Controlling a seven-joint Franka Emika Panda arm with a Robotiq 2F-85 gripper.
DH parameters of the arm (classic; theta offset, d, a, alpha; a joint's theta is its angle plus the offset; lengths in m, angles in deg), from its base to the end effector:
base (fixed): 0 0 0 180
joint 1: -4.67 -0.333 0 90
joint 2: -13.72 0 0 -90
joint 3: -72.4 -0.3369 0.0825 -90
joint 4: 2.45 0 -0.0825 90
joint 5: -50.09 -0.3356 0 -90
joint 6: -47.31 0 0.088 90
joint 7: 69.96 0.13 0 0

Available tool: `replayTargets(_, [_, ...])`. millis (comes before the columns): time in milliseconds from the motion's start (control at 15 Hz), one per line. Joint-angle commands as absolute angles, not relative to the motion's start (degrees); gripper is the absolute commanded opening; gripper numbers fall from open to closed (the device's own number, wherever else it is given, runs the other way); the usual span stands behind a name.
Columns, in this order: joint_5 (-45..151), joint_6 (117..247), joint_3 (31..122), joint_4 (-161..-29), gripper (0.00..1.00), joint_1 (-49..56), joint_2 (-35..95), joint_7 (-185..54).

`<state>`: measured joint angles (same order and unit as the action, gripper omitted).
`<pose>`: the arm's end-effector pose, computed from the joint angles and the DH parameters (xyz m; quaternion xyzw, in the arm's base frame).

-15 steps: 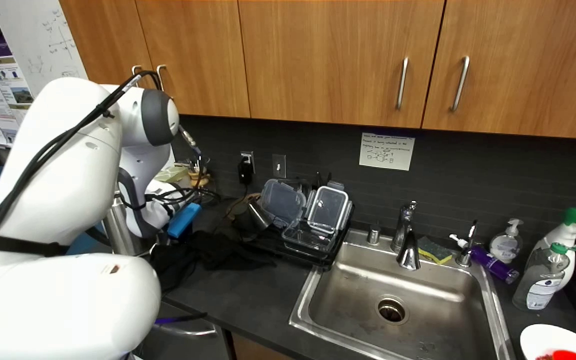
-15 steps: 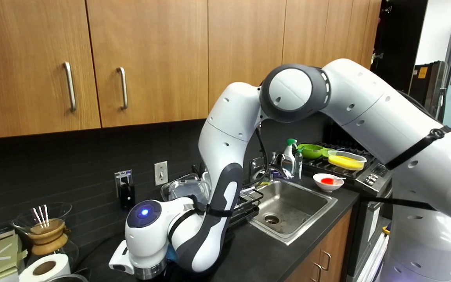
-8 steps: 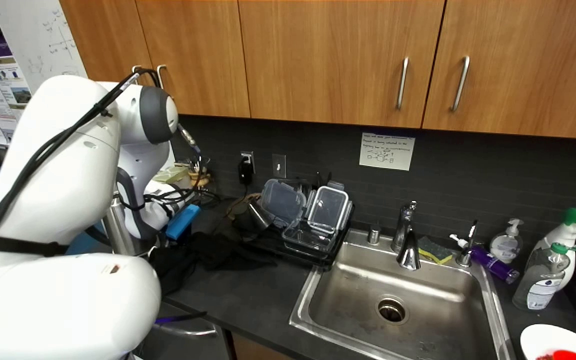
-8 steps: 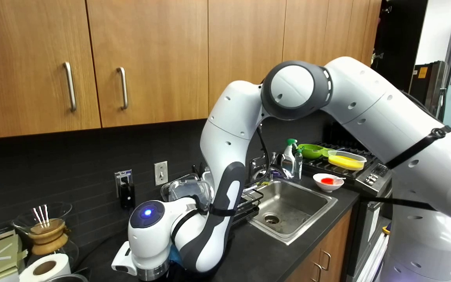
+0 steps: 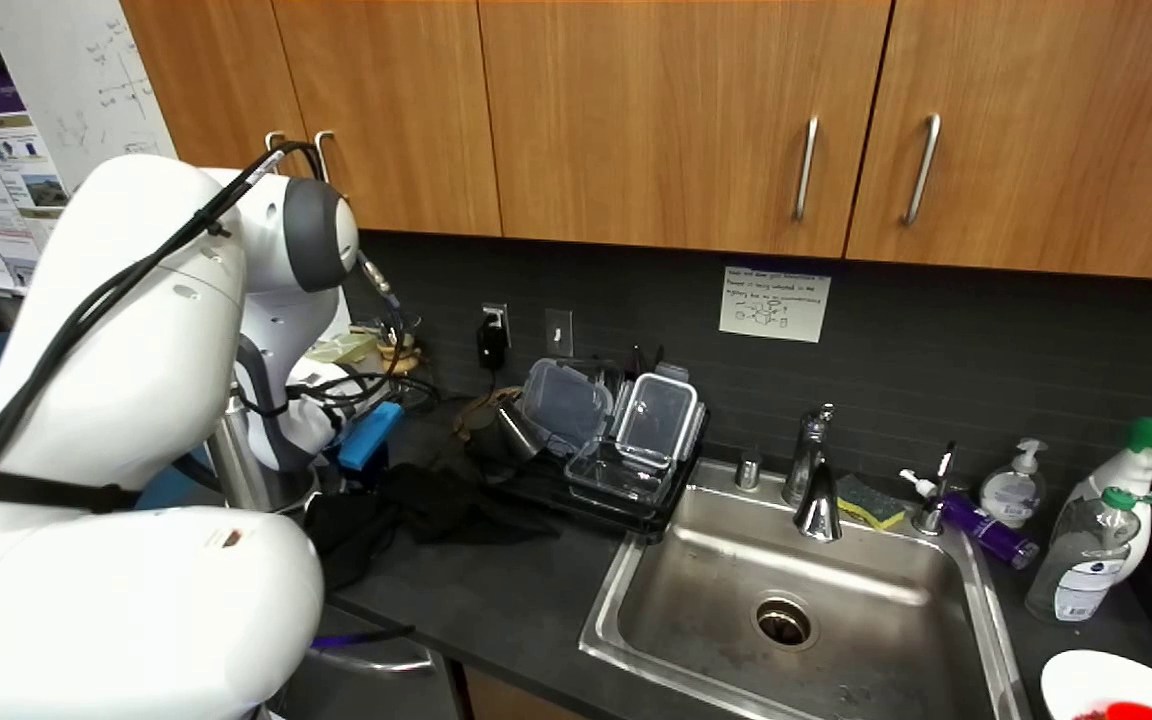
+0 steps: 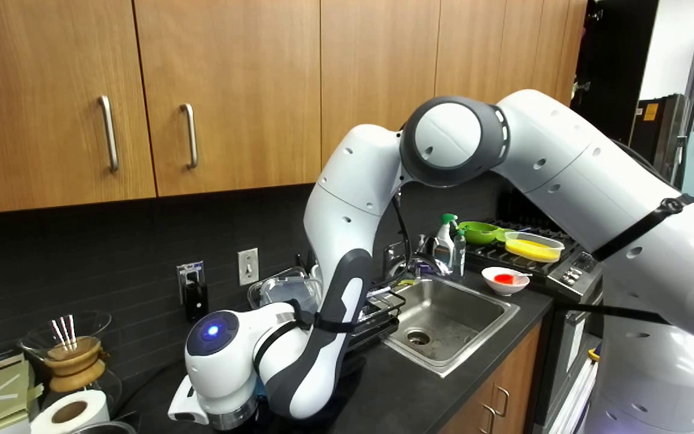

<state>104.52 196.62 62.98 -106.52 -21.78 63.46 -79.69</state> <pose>0.4921 0.3595 0.0917 0.6948 0.7005 0.0257 0.1612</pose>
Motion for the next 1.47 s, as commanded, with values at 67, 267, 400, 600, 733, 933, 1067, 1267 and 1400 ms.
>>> replayTargets(67, [103.1, 189.7, 61.8, -100.5, 0.02, -20.5, 67.4, -87.1])
replayTargets(267, [103.0, 186.8, 61.2, -97.1, 0.02, -20.2, 69.2, -90.8])
replayTargets(400, [103.0, 184.9, 60.9, -94.6, 0.02, -20.2, 70.4, -93.2])
replayTargets(600, [102.6, 180.9, 60.2, -90.0, 0.02, -20.7, 72.3, -97.1])
replayTargets(733, [102.3, 178.0, 59.8, -86.8, 0.02, -21.1, 73.7, -99.6])
replayTargets(933, [101.9, 174.6, 59.1, -82.4, 0.02, -21.6, 75.8, -103.1])
replayTargets(1067, [101.5, 173.1, 59.1, -79.9, 0.02, -22.0, 77.0, -104.8])
replayTargets(1267, [101.2, 172.1, 59.0, -77.4, 0.02, -22.2, 78.2, -106.5])
replayTargets(1400, [101.0, 171.8, 59.2, -76.4, 0.02, -22.4, 78.7, -106.9])
